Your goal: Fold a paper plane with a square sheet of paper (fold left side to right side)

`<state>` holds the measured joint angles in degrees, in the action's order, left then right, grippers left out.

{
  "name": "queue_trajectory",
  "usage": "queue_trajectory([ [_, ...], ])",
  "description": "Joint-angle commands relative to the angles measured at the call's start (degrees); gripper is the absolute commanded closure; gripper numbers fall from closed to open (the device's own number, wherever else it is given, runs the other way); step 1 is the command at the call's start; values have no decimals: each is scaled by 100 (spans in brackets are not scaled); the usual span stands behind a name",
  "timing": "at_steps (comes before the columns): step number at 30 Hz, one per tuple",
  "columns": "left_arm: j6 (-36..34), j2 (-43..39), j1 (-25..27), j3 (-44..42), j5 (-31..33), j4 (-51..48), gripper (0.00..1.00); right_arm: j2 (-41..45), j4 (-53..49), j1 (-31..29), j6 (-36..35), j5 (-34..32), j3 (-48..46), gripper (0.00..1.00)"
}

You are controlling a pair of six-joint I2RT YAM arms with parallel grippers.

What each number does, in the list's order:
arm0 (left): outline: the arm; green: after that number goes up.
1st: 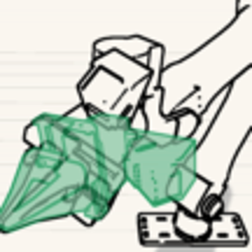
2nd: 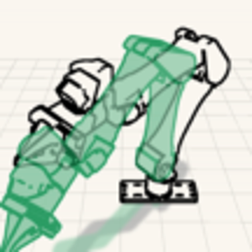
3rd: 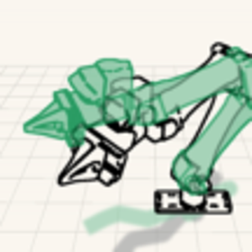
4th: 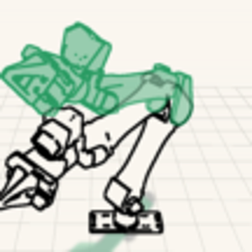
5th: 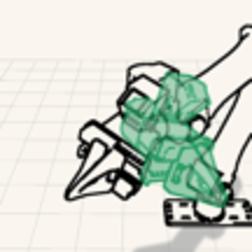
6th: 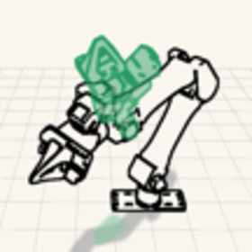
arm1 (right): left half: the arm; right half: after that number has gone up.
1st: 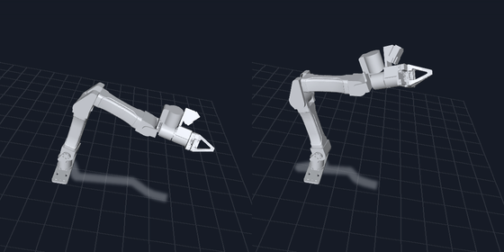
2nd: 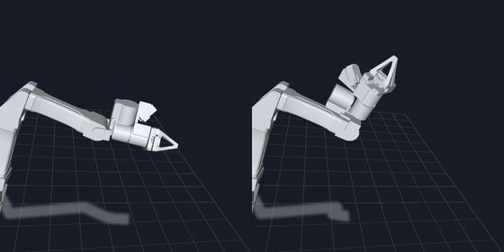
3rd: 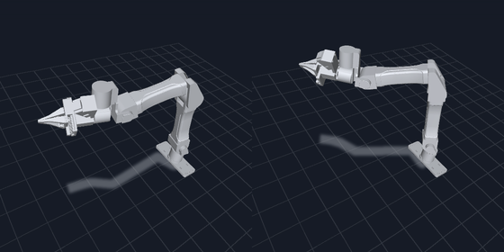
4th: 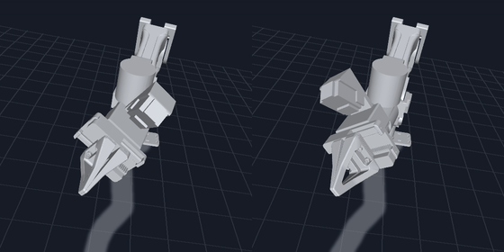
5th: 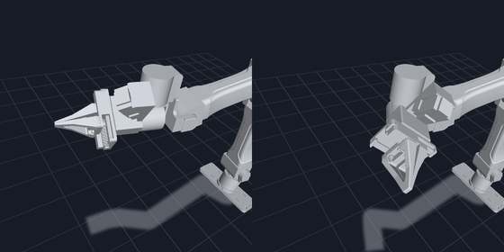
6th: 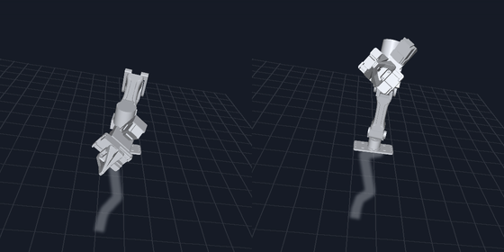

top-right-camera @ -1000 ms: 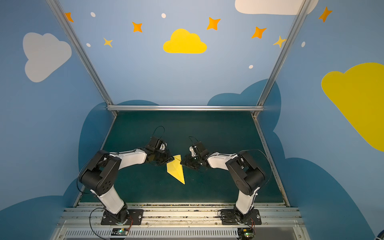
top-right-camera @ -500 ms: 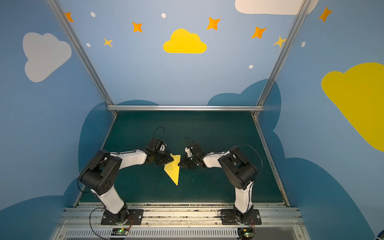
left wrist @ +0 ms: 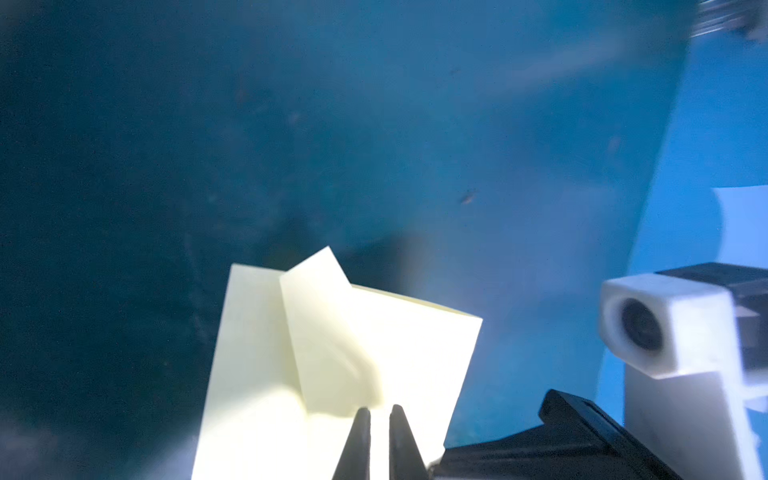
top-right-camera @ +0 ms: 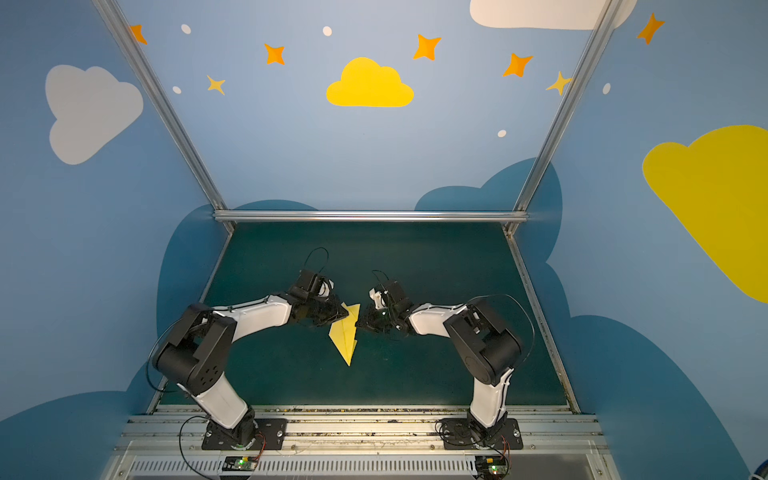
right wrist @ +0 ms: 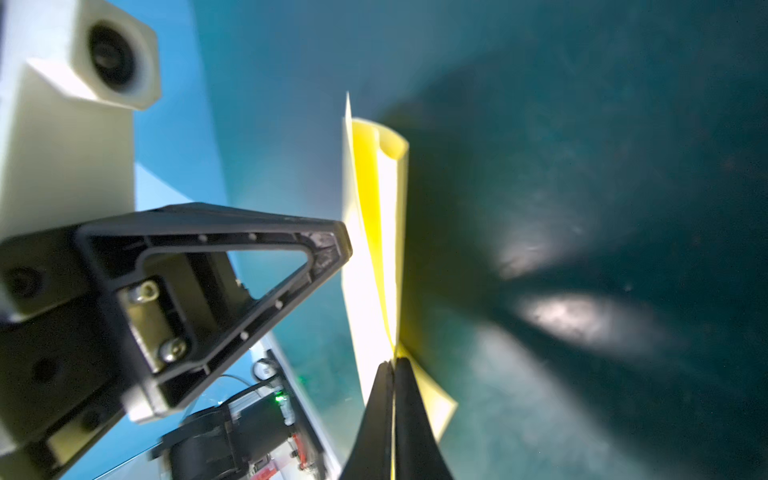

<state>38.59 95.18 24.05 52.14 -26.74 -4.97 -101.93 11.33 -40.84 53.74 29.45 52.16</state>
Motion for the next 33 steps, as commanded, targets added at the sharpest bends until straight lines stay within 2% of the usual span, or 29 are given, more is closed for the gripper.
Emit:
queue_trajectory([
  [1,23,-496,-203,224,-166,-208,87,609,-203,200,-55,-121,-104,100],
  [6,212,-1240,-636,16,-231,-259,86,1502,-1421,604,-503,-441,-3,100],
  [11,355,-1792,-948,-274,-309,-337,84,2115,-3464,967,-1504,-1049,605,100],
  [16,476,-2035,-1077,-571,-379,-321,84,2128,-5738,901,-2579,-2552,1472,100],
  [19,509,-2073,-1154,-712,-451,-268,84,1996,-6460,687,-2860,-3597,1699,100],
  [21,526,-2075,-1213,-760,-479,-267,84,1749,-6887,369,-2906,-4399,1876,100],
  [24,523,-2080,-1319,-775,-553,-259,84,1257,-7161,-64,-2718,-4980,2040,100],
  [27,531,-2060,-1425,-766,-582,-275,84,641,-7104,-491,-2337,-5064,2262,100],
  [29,528,-2043,-1474,-761,-603,-310,84,188,-6926,-766,-2055,-4793,2543,100],
  [30,519,-2030,-1511,-765,-646,-311,85,-44,-6808,-883,-1911,-4549,2739,85],
  [31,511,-2022,-1534,-771,-669,-309,85,-248,-6659,-977,-1779,-4241,2921,65],
  [32,514,-2018,-1556,-775,-675,-311,85,-383,-6443,-1039,-1703,-3900,3050,54],
  [33,514,-2020,-1577,-776,-689,-326,85,-492,-6222,-1072,-1602,-3544,3184,49],
])
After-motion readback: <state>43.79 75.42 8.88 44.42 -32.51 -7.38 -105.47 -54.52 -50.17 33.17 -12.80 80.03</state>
